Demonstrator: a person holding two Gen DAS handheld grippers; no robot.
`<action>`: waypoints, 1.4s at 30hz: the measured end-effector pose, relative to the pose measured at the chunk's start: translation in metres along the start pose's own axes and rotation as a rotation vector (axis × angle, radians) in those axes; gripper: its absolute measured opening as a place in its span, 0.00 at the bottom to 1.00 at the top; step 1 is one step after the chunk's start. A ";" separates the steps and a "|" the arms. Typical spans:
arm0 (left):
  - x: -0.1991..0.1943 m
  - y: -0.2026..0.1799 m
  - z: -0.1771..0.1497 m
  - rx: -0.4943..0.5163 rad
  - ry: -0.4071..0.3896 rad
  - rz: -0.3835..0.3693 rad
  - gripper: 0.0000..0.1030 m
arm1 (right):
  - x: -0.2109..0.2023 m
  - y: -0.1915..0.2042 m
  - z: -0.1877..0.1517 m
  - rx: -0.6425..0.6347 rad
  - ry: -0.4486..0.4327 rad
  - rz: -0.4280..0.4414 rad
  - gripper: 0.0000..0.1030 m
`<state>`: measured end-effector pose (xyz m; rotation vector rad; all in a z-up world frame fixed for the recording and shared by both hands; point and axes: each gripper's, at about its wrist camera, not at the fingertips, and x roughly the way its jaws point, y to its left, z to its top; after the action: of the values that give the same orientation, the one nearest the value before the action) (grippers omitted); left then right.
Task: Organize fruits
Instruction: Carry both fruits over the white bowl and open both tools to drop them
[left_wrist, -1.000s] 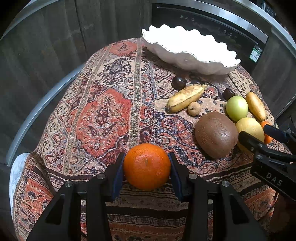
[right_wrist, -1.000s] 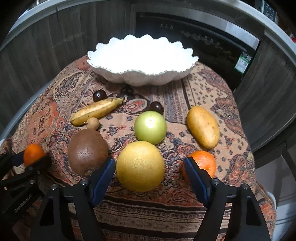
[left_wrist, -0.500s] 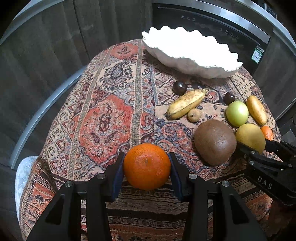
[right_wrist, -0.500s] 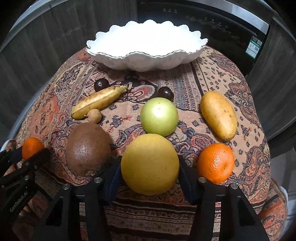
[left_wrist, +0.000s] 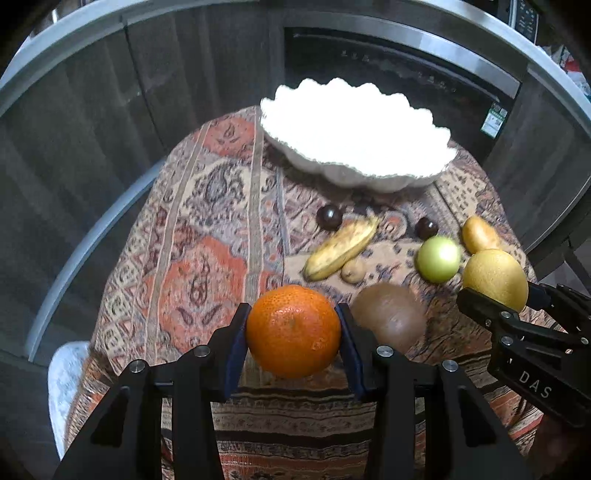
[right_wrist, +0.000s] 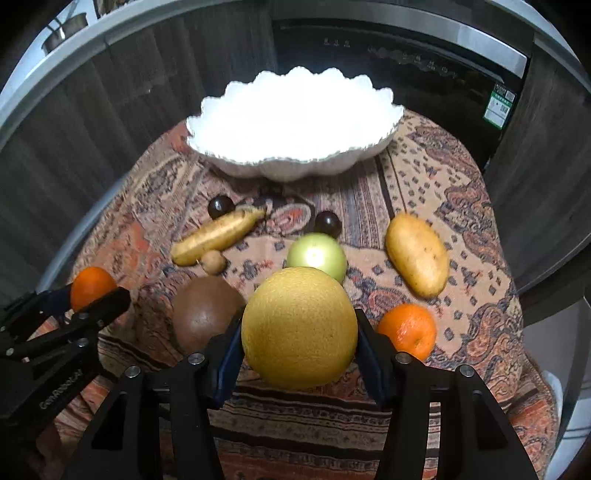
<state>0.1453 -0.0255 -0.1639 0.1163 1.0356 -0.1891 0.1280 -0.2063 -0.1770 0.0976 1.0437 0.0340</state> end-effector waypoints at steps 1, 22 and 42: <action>-0.002 -0.001 0.004 0.003 -0.007 -0.002 0.43 | -0.003 -0.001 0.002 0.000 -0.008 0.002 0.54; -0.009 -0.019 0.106 0.044 -0.102 -0.043 0.43 | -0.030 -0.026 0.086 0.024 -0.152 -0.029 0.54; 0.041 -0.019 0.189 0.061 -0.121 -0.071 0.43 | 0.007 -0.039 0.168 0.030 -0.178 -0.090 0.54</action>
<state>0.3209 -0.0827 -0.1033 0.1217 0.9139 -0.2893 0.2757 -0.2556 -0.1030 0.0795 0.8703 -0.0704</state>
